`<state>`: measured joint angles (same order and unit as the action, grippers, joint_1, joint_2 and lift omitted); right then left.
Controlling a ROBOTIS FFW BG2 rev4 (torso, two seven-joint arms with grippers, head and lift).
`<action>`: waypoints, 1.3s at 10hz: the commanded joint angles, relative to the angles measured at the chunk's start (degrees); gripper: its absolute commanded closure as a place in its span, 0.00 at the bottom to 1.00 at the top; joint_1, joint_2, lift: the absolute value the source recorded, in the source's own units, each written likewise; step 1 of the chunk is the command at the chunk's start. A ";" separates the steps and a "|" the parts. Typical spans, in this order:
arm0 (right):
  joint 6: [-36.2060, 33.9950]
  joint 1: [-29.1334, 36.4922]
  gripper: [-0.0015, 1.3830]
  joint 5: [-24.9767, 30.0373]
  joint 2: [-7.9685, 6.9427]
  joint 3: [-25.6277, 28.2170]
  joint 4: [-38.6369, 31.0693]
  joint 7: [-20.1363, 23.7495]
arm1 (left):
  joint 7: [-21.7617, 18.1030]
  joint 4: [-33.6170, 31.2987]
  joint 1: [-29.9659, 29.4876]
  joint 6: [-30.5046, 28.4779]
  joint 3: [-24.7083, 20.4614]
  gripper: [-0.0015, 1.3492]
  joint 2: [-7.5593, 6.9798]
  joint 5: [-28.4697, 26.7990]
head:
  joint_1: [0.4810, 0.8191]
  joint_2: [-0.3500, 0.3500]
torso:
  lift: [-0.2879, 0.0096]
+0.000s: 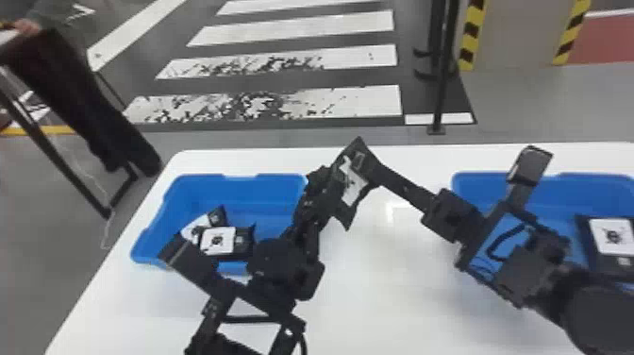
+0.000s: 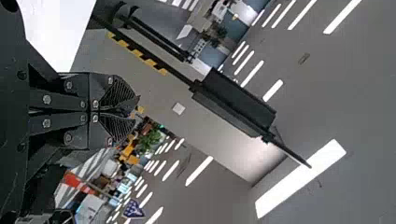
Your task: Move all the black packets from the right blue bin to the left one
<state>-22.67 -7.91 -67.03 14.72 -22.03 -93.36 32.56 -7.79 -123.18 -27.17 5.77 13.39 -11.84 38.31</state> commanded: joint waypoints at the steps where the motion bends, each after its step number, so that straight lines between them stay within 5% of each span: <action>1: 0.46 -0.96 0.87 -0.38 -0.22 -0.82 1.32 -0.13 | -0.21 -1.48 0.18 -2.39 0.43 0.90 -0.29 0.42 | 0.63 0.75 | 0.40; 2: 0.46 -1.52 0.74 -0.50 -0.31 -1.05 2.16 -0.22 | -0.30 -1.76 0.18 -2.11 1.00 0.90 -0.46 1.79 | 0.63 0.74 | 0.40; 4: 1.16 -1.24 0.14 -0.84 -0.22 -1.16 2.59 0.05 | 0.14 -1.48 -0.24 -0.42 -2.08 0.90 0.15 0.77 | 0.63 0.73 | 0.40; 5: 1.87 -1.10 0.02 -1.41 -0.13 -1.16 3.15 0.40 | 0.67 1.05 -0.10 1.41 -5.96 0.90 1.21 -1.98 | 0.63 0.75 | 0.40; 6: 2.85 -0.39 0.07 -2.21 -0.05 -1.05 3.43 0.57 | 1.63 4.71 0.60 2.67 -11.22 0.90 2.26 -6.32 | 0.63 0.79 | 0.40; 8: 2.99 1.29 0.08 2.93 -0.05 3.41 2.59 0.40 | 4.97 12.58 4.40 2.39 -22.42 0.90 3.76 -23.57 | 0.63 0.89 | 0.40; 9: 2.85 2.14 0.09 5.67 -0.05 5.92 1.74 0.40 | 5.15 15.54 5.94 2.11 -25.27 0.90 3.84 -27.11 | 0.62 0.97 | 0.40; 10: 2.85 2.98 0.09 6.81 -0.05 8.32 2.30 0.48 | 5.15 16.52 5.80 1.83 -24.93 0.82 3.67 -22.77 | 0.62 1.00 | 0.40; 12: -2.07 7.20 0.08 22.92 -0.66 18.95 -4.45 -0.48 | 4.27 16.80 5.38 6.33 -22.88 0.05 3.93 -17.74 | 0.63 0.98 | 0.40; 13: -4.46 9.73 0.08 29.32 -0.92 23.17 -10.07 -2.50 | 3.57 16.66 4.26 11.25 -21.50 0.05 4.11 -15.69 | 0.63 0.92 | 0.40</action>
<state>-25.73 0.44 -41.52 13.96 -1.40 -100.40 30.16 -4.18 -106.44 -22.37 14.46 -8.87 -7.85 21.49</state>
